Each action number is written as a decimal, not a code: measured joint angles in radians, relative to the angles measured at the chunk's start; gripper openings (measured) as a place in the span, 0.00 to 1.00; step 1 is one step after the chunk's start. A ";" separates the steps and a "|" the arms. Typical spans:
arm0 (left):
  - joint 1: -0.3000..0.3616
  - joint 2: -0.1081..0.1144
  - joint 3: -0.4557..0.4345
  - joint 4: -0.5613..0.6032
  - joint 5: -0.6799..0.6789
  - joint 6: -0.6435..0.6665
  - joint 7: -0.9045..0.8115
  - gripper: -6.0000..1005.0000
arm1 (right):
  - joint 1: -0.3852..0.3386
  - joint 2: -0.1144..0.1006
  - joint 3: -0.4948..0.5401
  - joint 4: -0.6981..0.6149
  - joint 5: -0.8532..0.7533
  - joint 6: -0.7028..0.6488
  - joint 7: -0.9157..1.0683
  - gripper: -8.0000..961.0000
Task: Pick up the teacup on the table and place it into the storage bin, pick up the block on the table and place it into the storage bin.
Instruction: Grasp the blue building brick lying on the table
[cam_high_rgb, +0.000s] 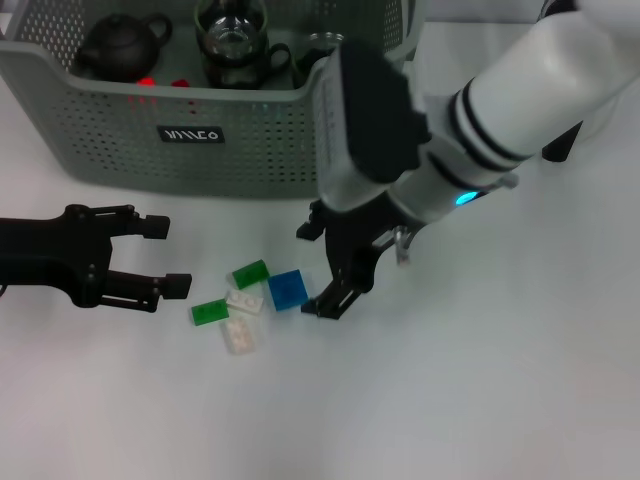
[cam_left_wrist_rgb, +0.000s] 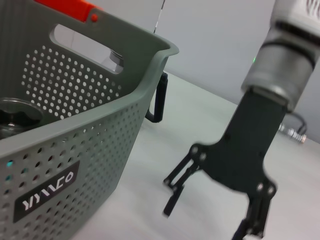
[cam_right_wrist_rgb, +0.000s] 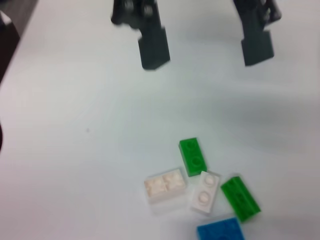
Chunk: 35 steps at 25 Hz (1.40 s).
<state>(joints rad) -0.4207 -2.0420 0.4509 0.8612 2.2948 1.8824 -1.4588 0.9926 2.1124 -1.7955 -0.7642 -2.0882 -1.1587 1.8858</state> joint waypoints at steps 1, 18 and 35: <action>0.000 -0.001 0.000 -0.001 0.000 0.000 0.000 0.88 | 0.000 0.000 0.000 0.000 0.000 0.000 0.000 0.98; 0.004 -0.004 0.002 -0.006 0.000 -0.003 0.006 0.88 | 0.013 0.011 -0.188 0.118 0.161 0.223 -0.021 0.99; 0.009 -0.004 0.000 -0.007 0.000 -0.004 0.009 0.87 | 0.010 0.012 -0.226 0.139 0.215 0.261 -0.047 0.85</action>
<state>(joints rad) -0.4118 -2.0463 0.4509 0.8544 2.2948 1.8782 -1.4496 1.0030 2.1246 -2.0214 -0.6252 -1.8732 -0.8975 1.8383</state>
